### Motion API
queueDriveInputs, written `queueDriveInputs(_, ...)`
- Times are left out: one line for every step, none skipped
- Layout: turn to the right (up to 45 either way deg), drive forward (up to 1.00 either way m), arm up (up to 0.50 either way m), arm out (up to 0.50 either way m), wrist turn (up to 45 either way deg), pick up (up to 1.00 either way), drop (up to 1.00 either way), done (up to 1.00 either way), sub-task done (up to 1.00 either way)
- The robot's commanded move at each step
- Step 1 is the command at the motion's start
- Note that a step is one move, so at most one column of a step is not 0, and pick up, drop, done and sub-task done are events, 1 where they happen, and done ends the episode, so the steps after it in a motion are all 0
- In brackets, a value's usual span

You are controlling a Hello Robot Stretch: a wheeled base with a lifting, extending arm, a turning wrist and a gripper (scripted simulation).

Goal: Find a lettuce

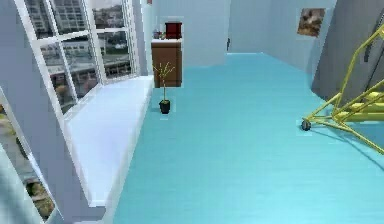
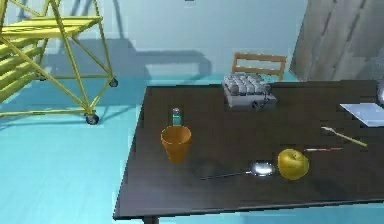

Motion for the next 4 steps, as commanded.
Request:
queueDriveInputs(0.0, 0.4, 0.0, 0.0, 0.0, 0.0, 0.0, 0.0, 0.0)
queueDriveInputs(3.0, 0.0, 0.0, 0.0, 0.0, 0.0, 0.0, 0.0, 0.0)
queueDriveInputs(0.0, 1.0, 0.0, 0.0, 0.0, 0.0, 0.0, 0.0, 0.0)
queueDriveInputs(0.0, 1.0, 0.0, 0.0, 0.0, 0.0, 0.0, 0.0, 0.0)
